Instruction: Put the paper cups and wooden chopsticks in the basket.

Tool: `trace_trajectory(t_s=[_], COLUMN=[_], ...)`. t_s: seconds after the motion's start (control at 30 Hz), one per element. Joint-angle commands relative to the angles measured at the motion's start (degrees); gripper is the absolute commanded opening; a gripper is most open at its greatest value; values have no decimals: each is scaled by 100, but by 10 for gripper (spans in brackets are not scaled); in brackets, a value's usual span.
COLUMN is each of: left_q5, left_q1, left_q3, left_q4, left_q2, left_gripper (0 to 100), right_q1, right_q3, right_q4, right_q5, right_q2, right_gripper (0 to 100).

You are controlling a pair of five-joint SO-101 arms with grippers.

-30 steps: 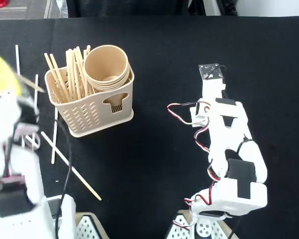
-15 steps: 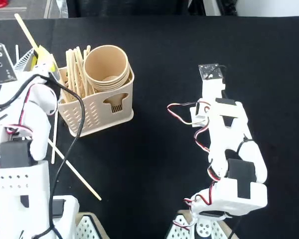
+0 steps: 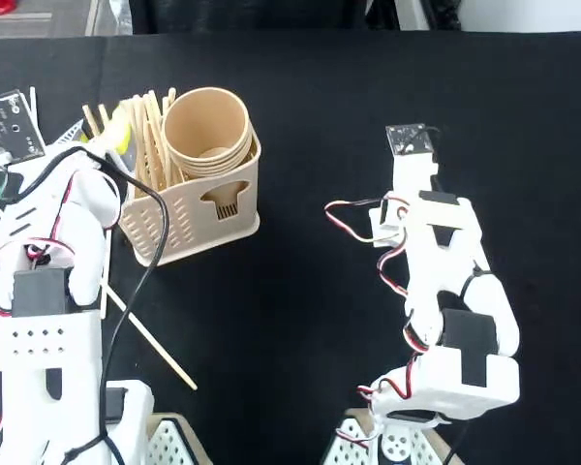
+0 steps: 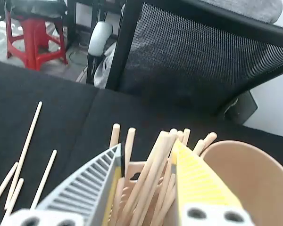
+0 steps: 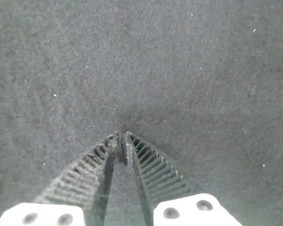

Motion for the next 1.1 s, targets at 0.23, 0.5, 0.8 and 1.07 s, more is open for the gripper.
trace_trajectory(t_s=[0.23, 0.5, 0.8, 1.07], left_q5=[70, -1451, -1495, -1266], left_q1=[-2237, -5077, -6536, -6510], left_q3=[-1622, -1525, -1824, -3169], left_q4=[2136, 2637, 1389, 1319], left_q2=[97, 1618, 4176, 6435], left_gripper=[185, 185, 181, 180], right_q1=[44, 44, 44, 44], right_q3=[-31, -31, -31, -31], right_q4=[-35, -35, -35, -35], right_q5=[44, 44, 44, 44], right_q2=[-84, -84, -84, -84], right_gripper=[12, 12, 12, 12])
